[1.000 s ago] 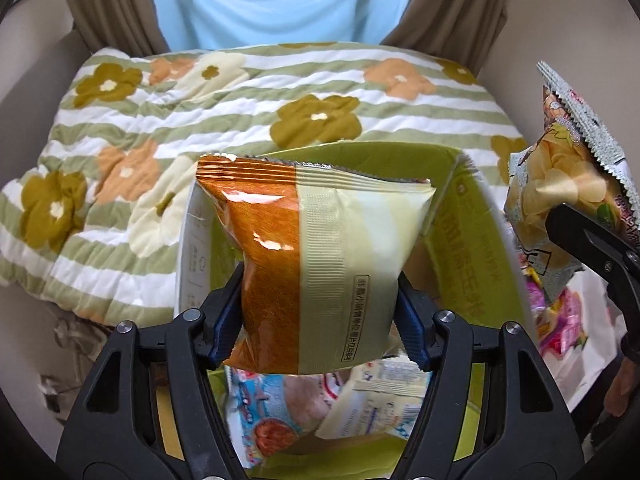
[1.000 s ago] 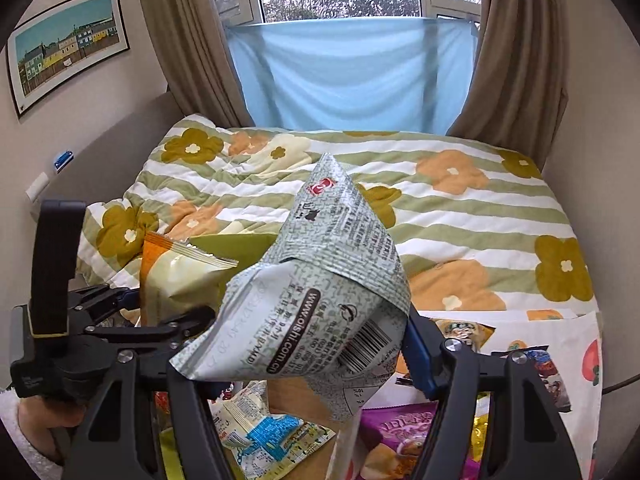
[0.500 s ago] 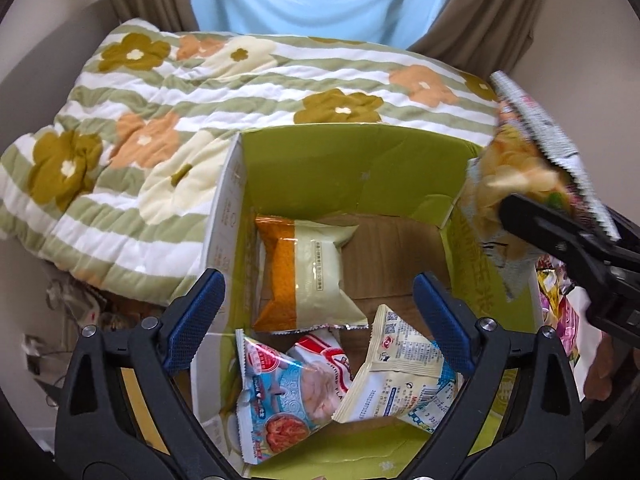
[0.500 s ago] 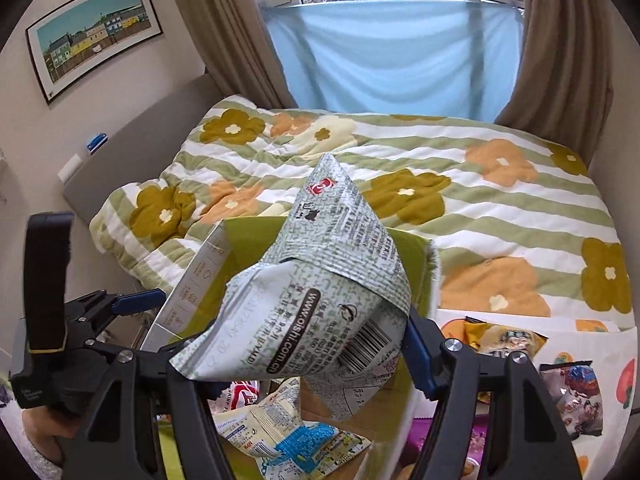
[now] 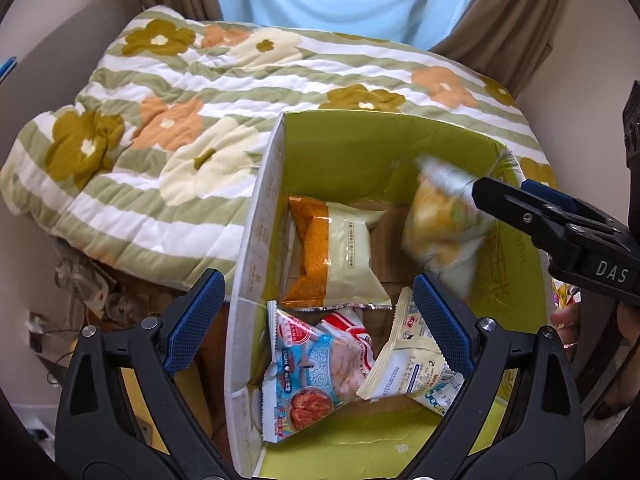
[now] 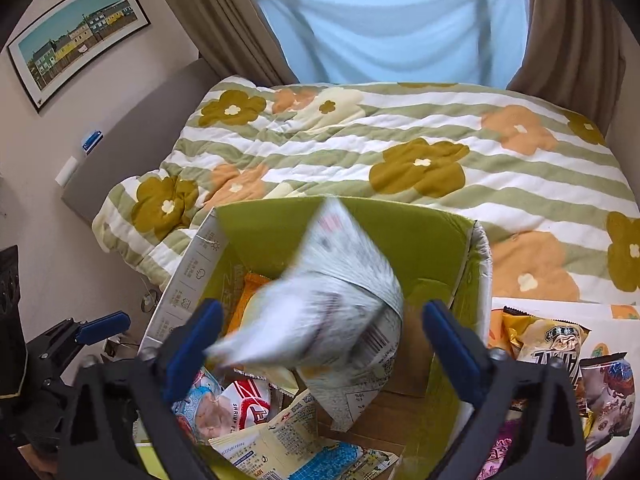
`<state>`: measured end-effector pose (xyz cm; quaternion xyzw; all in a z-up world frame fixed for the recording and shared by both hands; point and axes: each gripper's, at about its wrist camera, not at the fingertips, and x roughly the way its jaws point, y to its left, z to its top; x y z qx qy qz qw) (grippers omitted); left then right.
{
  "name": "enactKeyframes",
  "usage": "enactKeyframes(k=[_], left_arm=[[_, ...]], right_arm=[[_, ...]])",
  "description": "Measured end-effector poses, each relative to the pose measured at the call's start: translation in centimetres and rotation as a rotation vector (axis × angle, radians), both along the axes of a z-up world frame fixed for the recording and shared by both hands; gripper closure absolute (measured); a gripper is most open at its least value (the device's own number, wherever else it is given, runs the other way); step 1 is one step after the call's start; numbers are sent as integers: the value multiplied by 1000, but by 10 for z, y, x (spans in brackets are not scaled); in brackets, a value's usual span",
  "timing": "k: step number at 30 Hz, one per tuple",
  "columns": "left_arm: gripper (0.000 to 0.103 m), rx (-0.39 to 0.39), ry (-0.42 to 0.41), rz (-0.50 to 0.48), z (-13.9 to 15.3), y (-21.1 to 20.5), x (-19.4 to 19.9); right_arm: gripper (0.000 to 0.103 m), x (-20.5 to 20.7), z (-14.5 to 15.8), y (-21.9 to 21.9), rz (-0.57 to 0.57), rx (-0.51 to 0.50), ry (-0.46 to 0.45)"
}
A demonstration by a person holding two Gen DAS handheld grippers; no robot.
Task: Organize snacks
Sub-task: 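Carry both bags over the box and release them inside, then move both open tools back toward the remaining snack pile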
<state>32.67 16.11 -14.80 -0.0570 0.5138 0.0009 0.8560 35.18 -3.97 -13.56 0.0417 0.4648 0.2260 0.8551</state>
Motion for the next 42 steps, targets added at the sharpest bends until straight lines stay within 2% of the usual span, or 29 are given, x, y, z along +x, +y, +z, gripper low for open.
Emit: enactKeyframes(k=[4,16,22,33,38,42], left_arm=[[8,-11,-2,7,0,2,-8],[8,-8,-39,7,19,-5,-31],[8,-22,-77,-42,34,-16,-40],[8,-50,-143,-166,60,-79,-60],[8,-58,-184,-182,72,-120,-74],[8,-96,-231,-174,80,-161,-94]], right_arm=[[1,-12,6,-6,0,7,-35],[1,-37,21,-9,-16,20,3],[1,-53,33,-19,-42,14,-17],[1,-100,73,-70,-128,18,-108],[1,-123,91,-118,-158,13,-151],[1,-143,99,-163,-194,-7,-187]])
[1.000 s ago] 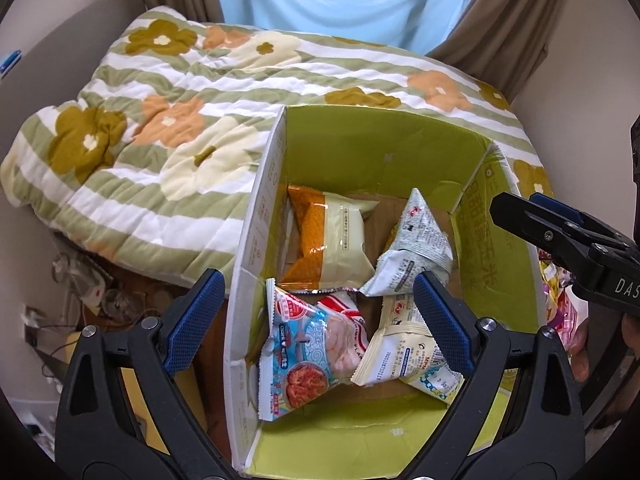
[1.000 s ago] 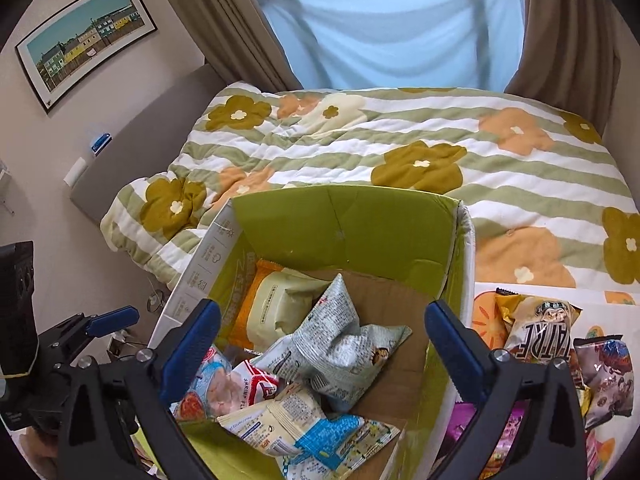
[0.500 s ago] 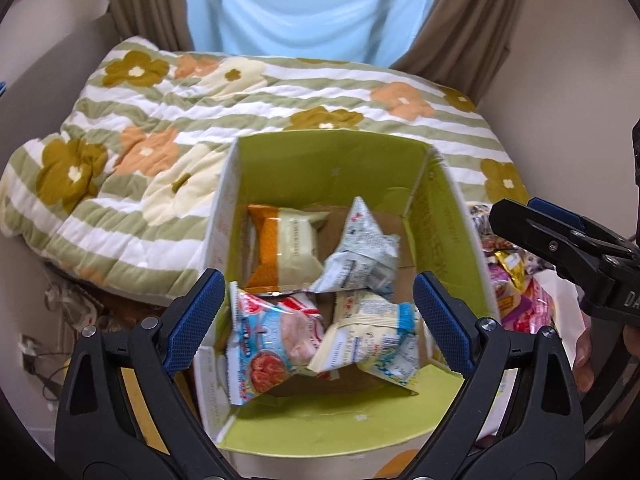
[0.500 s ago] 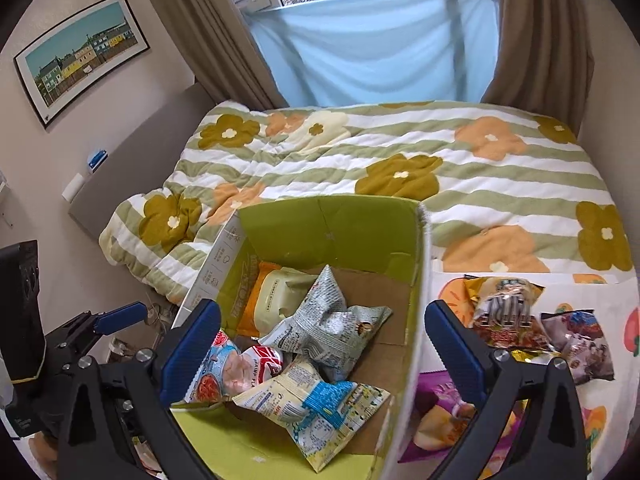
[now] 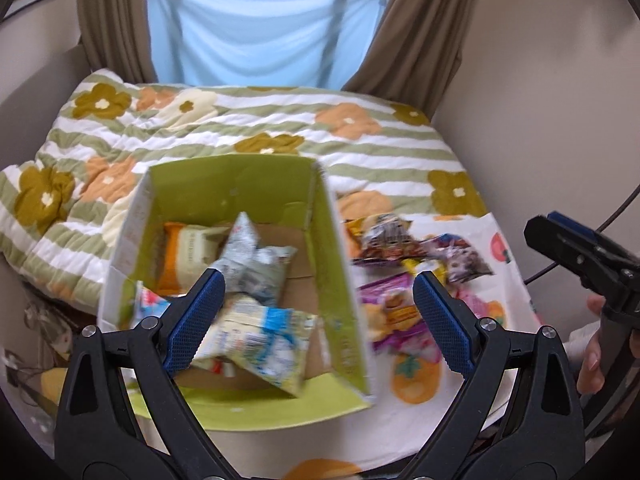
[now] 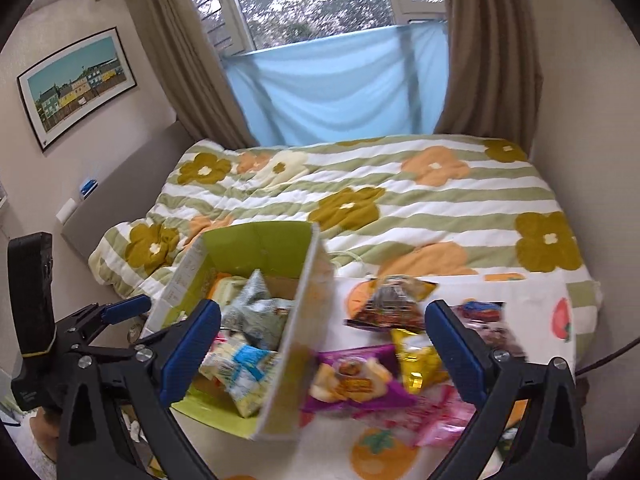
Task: Organize snacks
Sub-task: 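Move both open tools back toward the remaining snack pile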
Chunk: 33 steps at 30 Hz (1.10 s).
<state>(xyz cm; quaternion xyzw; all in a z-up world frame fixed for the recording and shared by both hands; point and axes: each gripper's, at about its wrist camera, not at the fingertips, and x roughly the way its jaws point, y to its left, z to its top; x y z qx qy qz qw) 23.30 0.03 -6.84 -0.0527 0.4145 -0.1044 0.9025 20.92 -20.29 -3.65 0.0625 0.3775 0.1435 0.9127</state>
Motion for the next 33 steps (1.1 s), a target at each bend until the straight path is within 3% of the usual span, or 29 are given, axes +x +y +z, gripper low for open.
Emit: enactKeyframes(k=[6,13,16,22,33], left_arm=[[8,6,-20,-52,1,-76,-26],[8,14,44,-116,-14,-161,-45],[8,30,68,-145,-21,-190,-47],[8,59,144,-175,-49,-216,-39],[8,119,300,-298,-129,-258,-7]], right_arm=[[1,-32,2,-73,-31,-94,-12],[1,-59,-21,-146,-40,-147,26],[1,-66,-35,-161,-30,-192,50],[1,-78,-65,-183,-6,-173,97],[2,-87,-138,-177,30,-249,176]])
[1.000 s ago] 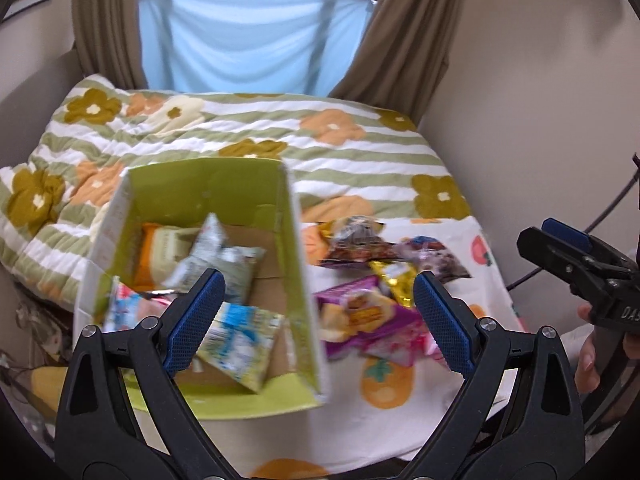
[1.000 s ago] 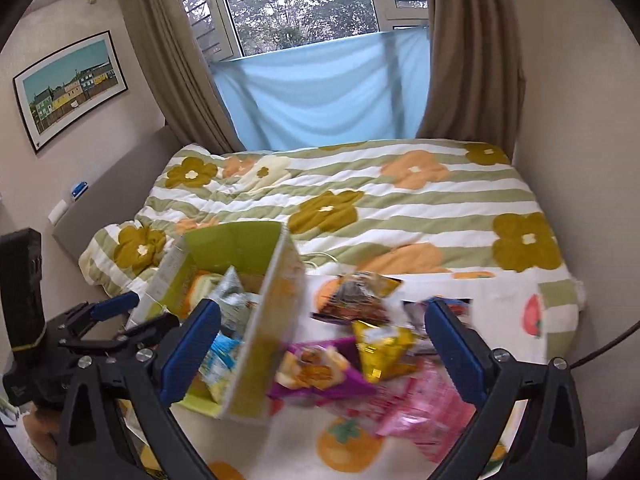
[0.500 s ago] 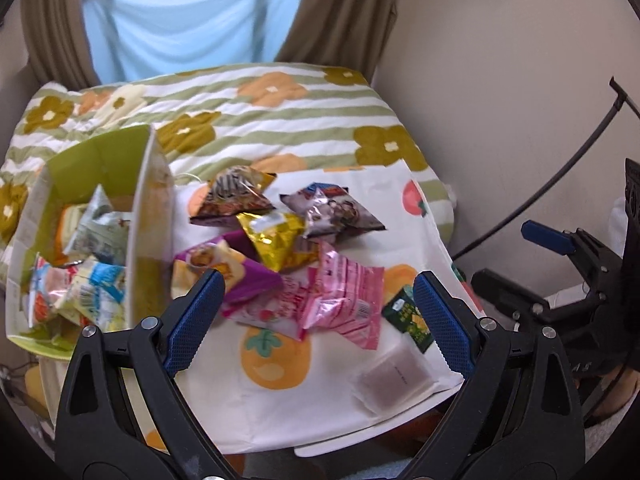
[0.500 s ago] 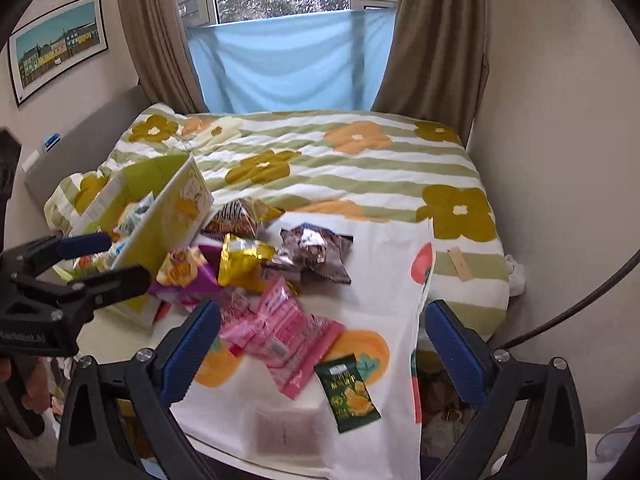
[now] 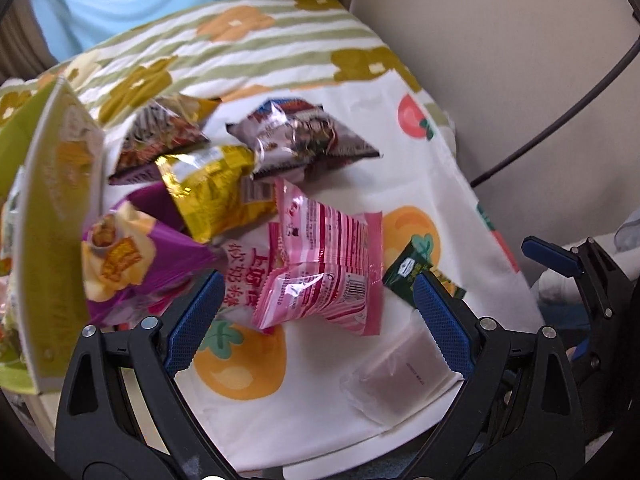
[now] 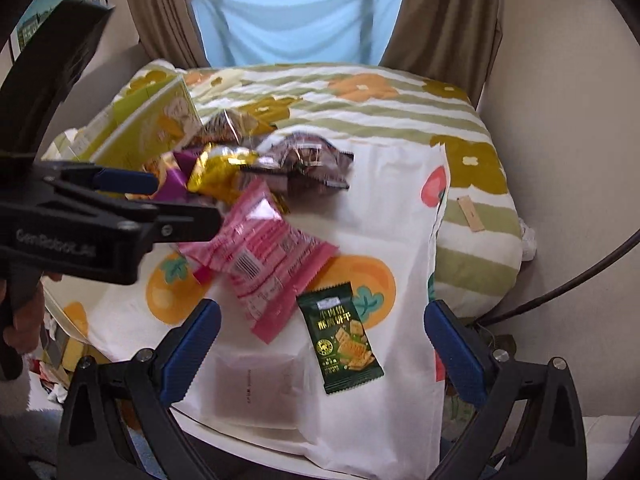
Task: Organize snacks
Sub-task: 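Move both open tools back toward the remaining snack pile, then grasp the pink bag with left tool while right tool grasps the dark green cracker pack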
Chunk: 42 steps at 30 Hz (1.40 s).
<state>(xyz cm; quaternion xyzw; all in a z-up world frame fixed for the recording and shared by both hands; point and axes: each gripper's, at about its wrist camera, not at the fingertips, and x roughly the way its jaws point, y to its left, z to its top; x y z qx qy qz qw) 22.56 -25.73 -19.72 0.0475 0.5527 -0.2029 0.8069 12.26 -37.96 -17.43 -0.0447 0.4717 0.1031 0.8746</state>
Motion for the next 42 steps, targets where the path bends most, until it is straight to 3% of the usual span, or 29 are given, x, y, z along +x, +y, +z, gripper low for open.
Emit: enactKeyframes(k=[3,7,9,24,31,42], left_arm=[[8,17,30,-26,-20,-8,8],[8,39,63,-51,-46,-15,16],[8,58,69,-65,-55,-18,18],[9,123,73,-155,-80,-36,22],[25,121,69,-175,-81,-36,20],[32,104,59,-175,-78,-29,17]], right_arm=[[3,4,-19,2,13,-14,23],[22,12,-43,6,32,-29,94],[26,15,-53,8,39,-43,121],[31,38,-81,0,46,-64,216],[32,43,-85,0,48,-84,232],[34,43,-96,3,68,-136,251]])
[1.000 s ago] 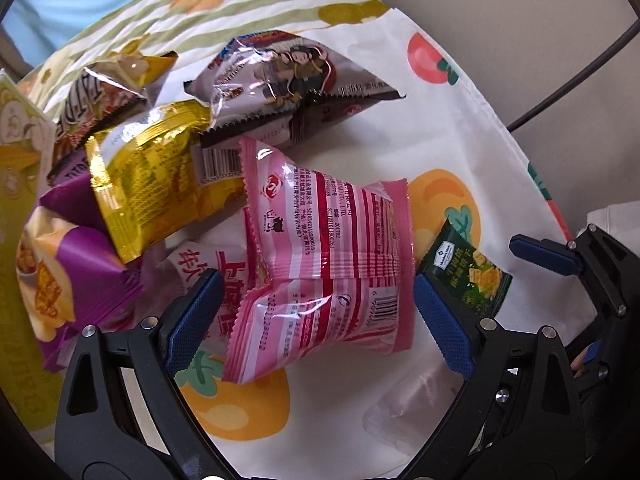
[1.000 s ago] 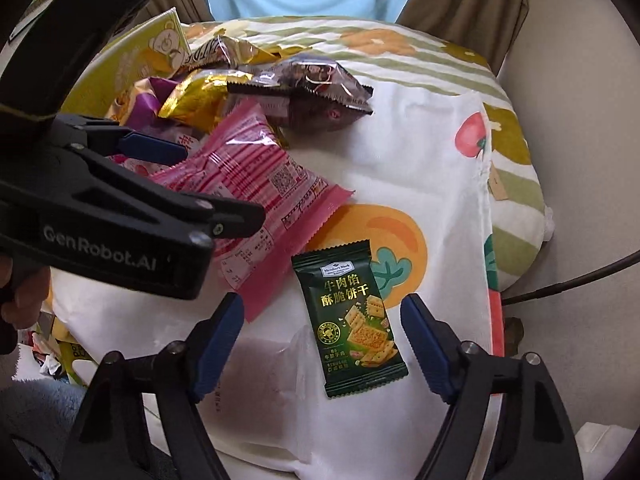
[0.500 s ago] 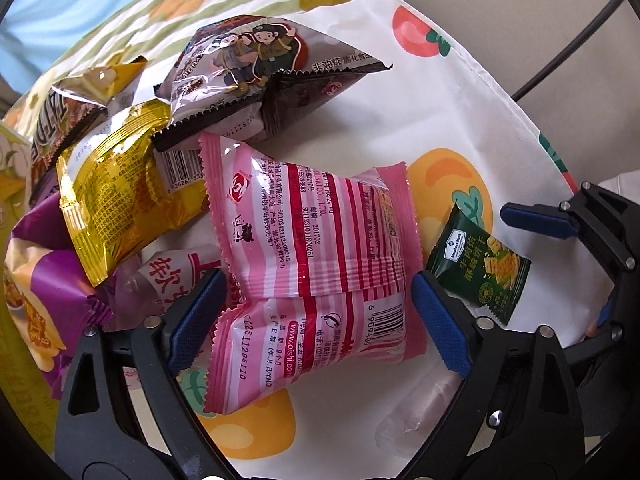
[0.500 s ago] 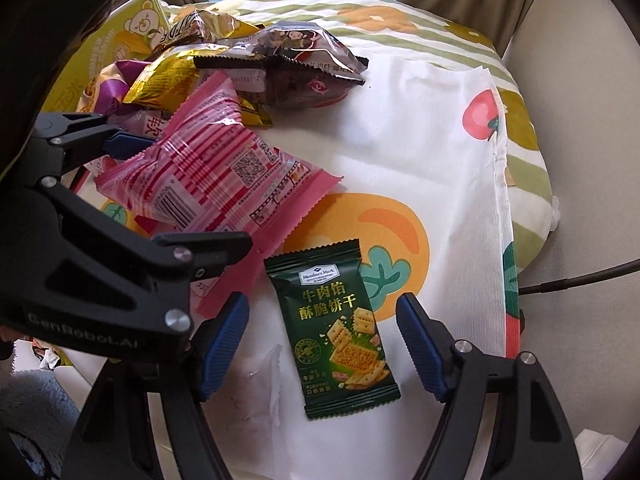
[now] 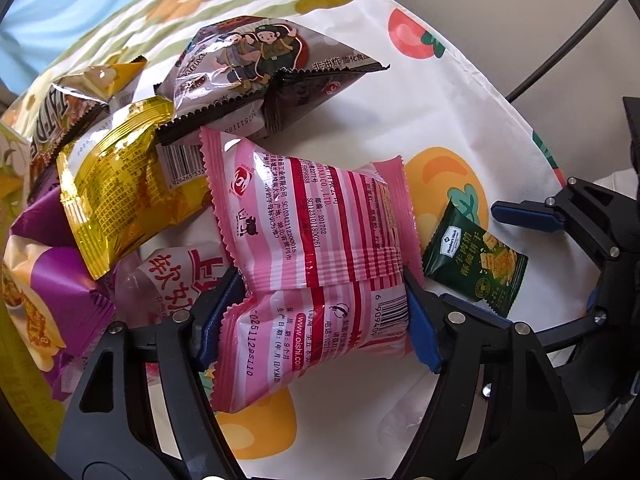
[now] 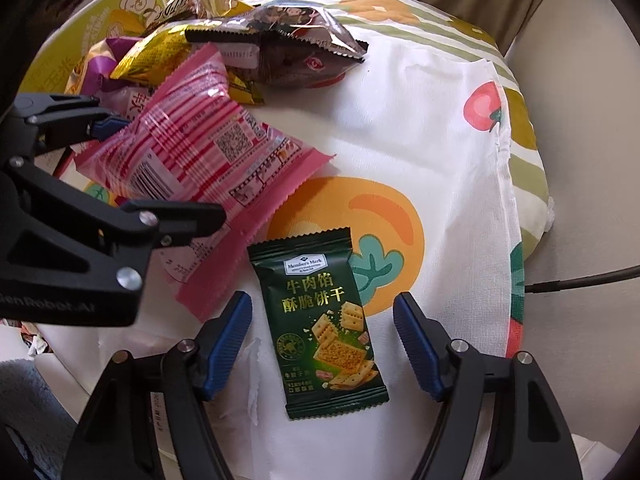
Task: Organize snacks
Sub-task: 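Grasp the pink bag with left tool while right tool grasps the dark green cracker pack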
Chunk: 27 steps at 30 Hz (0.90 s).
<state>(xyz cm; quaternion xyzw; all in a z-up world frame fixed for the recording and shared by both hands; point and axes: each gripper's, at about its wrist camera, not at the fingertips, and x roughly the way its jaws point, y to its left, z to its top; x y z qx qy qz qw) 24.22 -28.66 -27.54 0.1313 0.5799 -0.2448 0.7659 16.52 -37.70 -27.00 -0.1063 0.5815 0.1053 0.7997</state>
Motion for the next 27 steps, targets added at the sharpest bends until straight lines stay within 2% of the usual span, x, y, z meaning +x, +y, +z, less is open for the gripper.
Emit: enactKeyframes(k=[5,8,12,19,27], left_arm=[[32,11,-36,-5,11,0,-6],[32,17,-52,-7,16,-1,-8],[32,13,-63,8,23,0,-11],[32,9,-79,41,34,7,-17],[32,-9,-118,78,55,14,-20]], right_arm=[[35,-1,-3,1,15,2,-1],[48,-2,-2,2,28,27,-3],[58,-5,2,5,23,47,-6],[60,-7,6,2,33,59,-29],[62,-10,33,0,32,96,-96]])
